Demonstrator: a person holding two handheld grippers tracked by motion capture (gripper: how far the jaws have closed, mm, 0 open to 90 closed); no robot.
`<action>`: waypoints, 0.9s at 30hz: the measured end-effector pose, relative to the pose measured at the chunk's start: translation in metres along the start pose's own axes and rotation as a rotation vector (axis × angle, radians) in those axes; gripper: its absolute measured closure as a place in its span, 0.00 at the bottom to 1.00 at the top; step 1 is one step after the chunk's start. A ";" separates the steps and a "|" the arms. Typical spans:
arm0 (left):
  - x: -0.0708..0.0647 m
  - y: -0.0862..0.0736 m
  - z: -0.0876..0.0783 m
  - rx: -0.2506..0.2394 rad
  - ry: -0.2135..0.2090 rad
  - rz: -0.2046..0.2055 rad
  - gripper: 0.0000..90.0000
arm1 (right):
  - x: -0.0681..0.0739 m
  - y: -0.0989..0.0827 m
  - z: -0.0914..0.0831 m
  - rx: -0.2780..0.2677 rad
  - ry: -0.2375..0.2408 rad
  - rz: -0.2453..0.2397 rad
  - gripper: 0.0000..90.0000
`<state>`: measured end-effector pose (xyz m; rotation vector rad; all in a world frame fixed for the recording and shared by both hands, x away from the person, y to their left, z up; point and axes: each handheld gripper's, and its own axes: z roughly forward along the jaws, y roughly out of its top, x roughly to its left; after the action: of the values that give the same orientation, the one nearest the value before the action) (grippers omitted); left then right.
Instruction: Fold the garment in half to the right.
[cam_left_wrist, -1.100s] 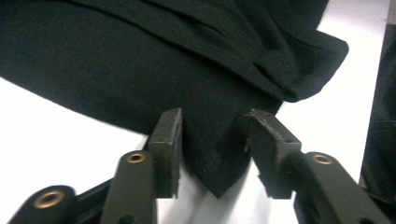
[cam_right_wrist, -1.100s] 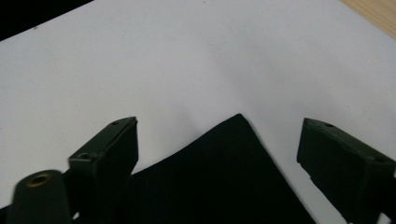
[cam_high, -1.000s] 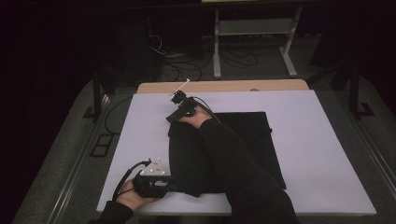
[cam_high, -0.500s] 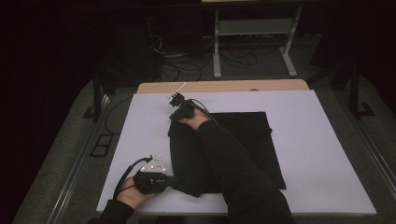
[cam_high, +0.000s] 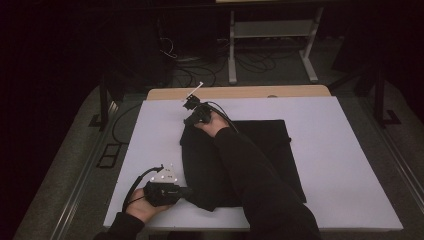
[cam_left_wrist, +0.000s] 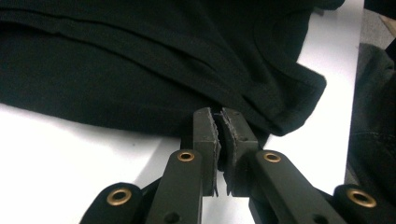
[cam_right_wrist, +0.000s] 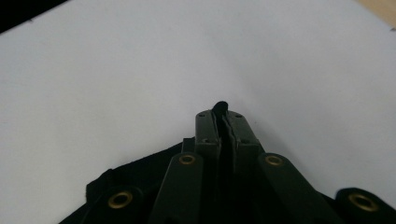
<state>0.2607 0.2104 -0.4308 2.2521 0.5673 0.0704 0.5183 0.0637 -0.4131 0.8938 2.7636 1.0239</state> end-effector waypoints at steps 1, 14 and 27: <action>0.000 0.001 -0.001 -0.005 -0.001 0.000 0.93 | 0.001 0.001 -0.004 -0.004 0.005 0.002 0.93; -0.007 0.015 -0.007 -0.068 -0.008 0.009 0.93 | -0.001 -0.001 -0.046 -0.079 0.028 -0.023 0.93; -0.015 0.041 0.000 -0.072 -0.024 0.059 0.93 | -0.014 -0.010 -0.084 -0.133 0.018 0.030 0.93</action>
<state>0.2627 0.1803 -0.3991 2.1967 0.4784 0.0915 0.5039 0.0015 -0.3561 0.9141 2.6670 1.2096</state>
